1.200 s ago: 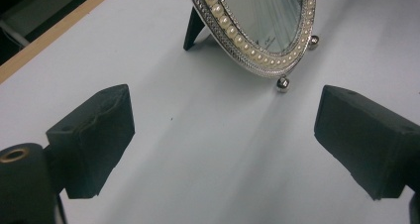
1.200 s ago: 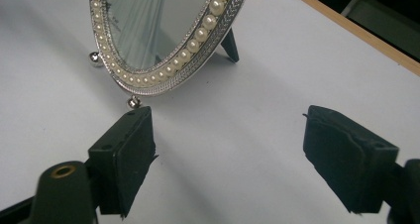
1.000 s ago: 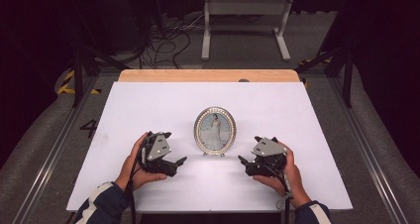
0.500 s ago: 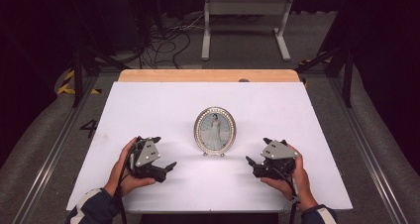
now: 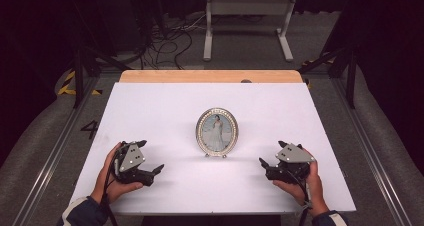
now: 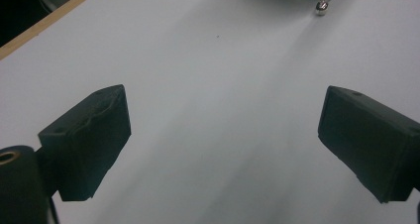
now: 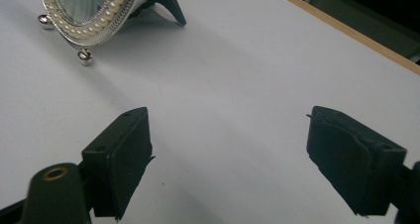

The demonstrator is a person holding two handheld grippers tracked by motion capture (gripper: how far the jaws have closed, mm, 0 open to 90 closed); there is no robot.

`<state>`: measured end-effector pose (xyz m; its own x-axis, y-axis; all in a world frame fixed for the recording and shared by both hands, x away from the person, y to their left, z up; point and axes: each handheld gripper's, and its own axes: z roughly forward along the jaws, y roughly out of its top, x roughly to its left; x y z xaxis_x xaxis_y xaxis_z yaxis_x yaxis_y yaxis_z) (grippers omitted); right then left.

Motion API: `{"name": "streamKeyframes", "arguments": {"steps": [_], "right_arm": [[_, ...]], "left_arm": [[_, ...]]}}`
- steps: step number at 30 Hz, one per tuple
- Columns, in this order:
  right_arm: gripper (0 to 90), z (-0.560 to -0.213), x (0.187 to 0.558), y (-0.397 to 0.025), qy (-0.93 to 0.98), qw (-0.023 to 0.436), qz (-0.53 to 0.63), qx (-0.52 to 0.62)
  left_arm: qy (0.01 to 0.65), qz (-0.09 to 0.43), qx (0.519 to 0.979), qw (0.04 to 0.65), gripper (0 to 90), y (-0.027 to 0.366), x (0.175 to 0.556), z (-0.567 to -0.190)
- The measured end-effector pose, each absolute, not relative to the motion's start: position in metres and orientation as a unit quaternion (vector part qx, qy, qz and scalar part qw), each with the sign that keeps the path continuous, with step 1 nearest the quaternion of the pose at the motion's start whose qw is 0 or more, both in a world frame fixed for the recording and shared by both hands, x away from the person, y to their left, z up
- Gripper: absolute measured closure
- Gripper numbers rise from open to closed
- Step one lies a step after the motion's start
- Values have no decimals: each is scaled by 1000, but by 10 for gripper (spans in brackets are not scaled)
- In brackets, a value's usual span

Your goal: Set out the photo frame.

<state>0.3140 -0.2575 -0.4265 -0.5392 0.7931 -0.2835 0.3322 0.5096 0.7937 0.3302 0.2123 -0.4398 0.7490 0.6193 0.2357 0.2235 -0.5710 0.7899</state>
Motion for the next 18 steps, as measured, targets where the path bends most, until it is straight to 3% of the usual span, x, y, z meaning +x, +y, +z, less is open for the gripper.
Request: {"name": "streamKeyframes", "arguments": {"steps": [18], "right_arm": [[176, -436, 304, -286, 796, 336, 343, 369]], "left_arm": [[279, 254, 842, 384, 65, 248, 321, -450]]}}
